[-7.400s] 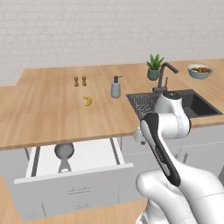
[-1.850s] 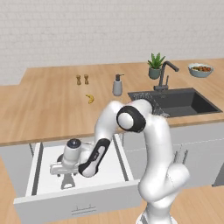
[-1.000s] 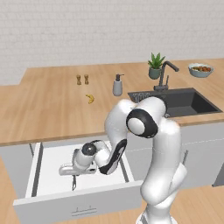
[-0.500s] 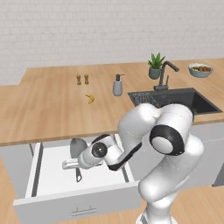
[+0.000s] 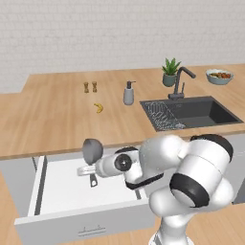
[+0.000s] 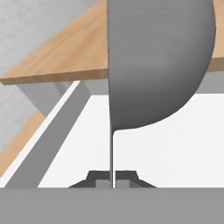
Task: Pick the measuring cup from the drawer and place it on the counter.
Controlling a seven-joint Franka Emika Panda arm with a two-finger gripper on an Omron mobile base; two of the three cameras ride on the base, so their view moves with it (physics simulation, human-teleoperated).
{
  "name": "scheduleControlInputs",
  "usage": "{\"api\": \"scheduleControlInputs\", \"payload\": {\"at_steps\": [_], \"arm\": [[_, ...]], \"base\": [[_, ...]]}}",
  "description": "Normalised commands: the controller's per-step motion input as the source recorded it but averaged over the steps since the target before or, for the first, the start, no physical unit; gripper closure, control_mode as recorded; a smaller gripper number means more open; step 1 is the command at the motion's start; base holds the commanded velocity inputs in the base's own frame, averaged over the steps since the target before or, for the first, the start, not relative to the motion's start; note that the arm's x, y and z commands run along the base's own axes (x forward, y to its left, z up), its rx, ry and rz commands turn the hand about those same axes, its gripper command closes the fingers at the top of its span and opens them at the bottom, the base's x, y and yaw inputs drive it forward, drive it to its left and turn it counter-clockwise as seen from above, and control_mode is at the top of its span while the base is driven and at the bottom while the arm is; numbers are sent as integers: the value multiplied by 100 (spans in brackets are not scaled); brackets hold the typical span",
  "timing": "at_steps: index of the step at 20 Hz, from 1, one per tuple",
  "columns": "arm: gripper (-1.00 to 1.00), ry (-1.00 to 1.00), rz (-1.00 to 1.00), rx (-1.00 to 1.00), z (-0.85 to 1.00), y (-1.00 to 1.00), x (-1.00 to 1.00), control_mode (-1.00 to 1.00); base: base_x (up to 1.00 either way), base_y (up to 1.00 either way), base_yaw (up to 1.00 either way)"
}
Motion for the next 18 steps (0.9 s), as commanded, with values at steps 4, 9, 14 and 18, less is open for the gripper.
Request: {"api": "scheduleControlInputs", "payload": {"at_steps": [4, 9, 14, 18], "arm": [[100, 15, 0, 0, 100, -5, 56, -100], [100, 22, 1, 0, 100, -1, 56, -100], [100, 22, 5, 0, 100, 0, 56, -100], [100, 18, 3, 0, 100, 1, 40, -100]], "base": [[0, 0, 0], [0, 0, 0], [0, 0, 0], [0, 0, 0]]}}
